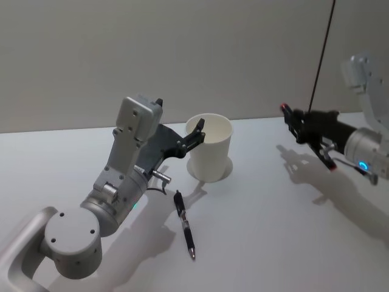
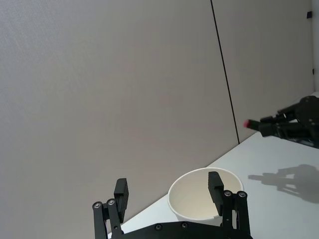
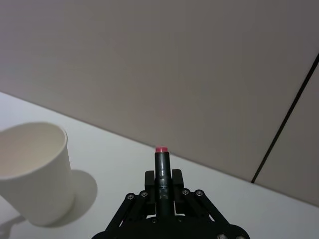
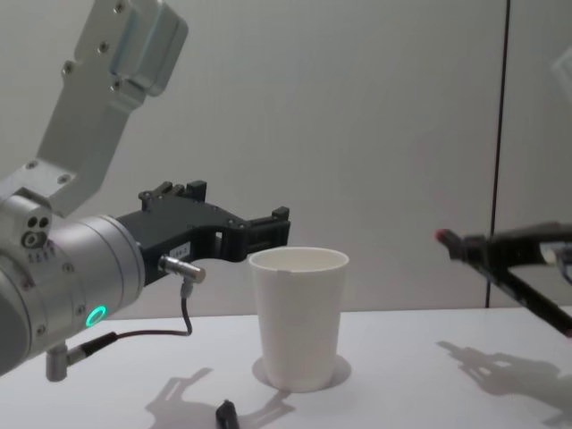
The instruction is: Place the pen into the pen holder.
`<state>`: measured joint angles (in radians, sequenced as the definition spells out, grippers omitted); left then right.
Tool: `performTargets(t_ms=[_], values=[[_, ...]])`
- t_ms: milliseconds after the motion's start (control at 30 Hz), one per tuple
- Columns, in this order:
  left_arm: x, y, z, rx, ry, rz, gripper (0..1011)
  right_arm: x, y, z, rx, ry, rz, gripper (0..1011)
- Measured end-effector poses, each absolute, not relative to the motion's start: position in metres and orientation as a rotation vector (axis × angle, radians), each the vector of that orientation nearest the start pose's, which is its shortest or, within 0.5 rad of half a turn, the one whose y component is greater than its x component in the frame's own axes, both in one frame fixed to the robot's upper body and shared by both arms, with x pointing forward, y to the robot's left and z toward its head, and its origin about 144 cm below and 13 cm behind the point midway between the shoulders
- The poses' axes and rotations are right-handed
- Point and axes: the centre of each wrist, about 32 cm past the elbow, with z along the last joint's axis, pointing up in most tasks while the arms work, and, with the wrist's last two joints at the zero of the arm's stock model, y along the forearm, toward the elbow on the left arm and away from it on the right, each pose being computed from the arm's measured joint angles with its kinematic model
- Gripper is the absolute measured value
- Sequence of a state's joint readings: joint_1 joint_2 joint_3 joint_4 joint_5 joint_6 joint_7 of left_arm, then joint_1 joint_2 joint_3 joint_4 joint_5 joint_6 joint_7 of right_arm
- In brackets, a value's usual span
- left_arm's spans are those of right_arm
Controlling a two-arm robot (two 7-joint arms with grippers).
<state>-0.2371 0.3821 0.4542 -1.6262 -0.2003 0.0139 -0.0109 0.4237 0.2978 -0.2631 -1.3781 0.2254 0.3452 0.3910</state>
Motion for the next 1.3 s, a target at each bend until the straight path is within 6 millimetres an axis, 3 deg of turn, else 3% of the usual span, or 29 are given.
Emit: performTargets(t_ms=[500,700,1300], values=[[0.492,0.198,1.204,0.061,-0.268,1.124,1001,0.586,-0.226,1.245,-0.003,-0.093,-1.012,192],[0.492,0.198,1.204,0.061,-0.268,1.124,1001,0.6,-0.205,1.255,0.127,-0.143,-0.98,192],[0.492,0.198,1.204,0.061,-0.268,1.124,1001,0.628,-0.154,1.267,0.335,-0.117,-0.807,191]])
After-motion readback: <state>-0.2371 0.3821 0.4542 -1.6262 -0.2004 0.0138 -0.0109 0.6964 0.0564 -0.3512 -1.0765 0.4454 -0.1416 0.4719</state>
